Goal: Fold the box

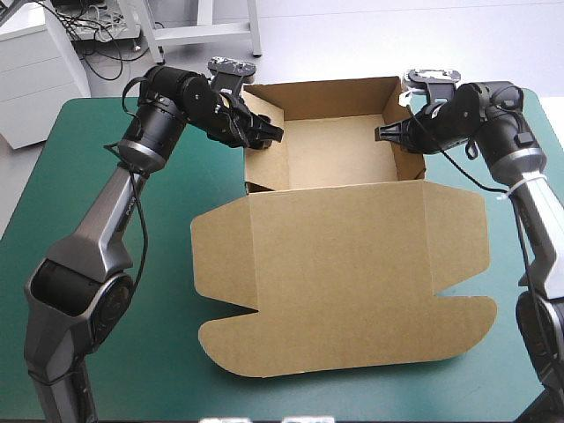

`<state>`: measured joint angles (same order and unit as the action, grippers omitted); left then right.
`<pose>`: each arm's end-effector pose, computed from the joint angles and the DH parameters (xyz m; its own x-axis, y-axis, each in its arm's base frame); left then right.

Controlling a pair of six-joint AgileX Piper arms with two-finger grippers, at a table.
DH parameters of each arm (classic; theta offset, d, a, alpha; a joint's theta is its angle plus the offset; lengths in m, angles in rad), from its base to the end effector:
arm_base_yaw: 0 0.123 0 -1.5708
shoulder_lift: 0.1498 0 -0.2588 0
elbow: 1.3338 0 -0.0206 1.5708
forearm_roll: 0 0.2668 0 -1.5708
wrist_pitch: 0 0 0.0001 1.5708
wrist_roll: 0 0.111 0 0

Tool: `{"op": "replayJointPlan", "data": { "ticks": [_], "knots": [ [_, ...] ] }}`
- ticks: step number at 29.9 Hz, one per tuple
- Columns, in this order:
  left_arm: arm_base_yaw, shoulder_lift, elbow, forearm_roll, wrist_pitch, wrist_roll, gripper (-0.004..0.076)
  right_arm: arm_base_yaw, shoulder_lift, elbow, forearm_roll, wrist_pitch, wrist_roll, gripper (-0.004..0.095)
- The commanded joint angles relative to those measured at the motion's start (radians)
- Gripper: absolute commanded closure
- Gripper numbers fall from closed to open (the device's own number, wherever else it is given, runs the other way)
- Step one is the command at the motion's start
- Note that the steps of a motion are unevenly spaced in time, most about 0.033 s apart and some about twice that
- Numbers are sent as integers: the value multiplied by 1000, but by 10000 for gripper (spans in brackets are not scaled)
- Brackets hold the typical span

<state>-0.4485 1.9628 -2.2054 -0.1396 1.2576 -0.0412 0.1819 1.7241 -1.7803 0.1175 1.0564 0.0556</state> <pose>0.3949 -0.2064 0.3627 -0.7593 0.2726 -0.5908 0.4391 0.8848 -0.1561 0.3973 0.0846 0.3413 -0.7989 -0.0323 -0.6006 -0.1520 0.9770 0.1496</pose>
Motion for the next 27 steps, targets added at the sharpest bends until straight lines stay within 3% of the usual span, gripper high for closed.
{"op": "replayJointPlan", "data": {
  "ticks": [1,8,17,20,27],
  "knots": [
    [-4,-41,-29,22,42,-8,285,-1,-37,-31,17,-68,37,911],
    [-4,-29,-29,79,42,-18,317,-1,-36,-31,22,-103,52,911],
    [-4,2,-29,81,42,-83,612,-1,-3,-31,21,-48,52,910],
    [-4,18,-29,107,42,-73,748,-1,9,-31,21,-35,52,910],
    [-4,27,-29,129,42,-70,756,16,51,-33,4,-6,47,910]
  ]
}}
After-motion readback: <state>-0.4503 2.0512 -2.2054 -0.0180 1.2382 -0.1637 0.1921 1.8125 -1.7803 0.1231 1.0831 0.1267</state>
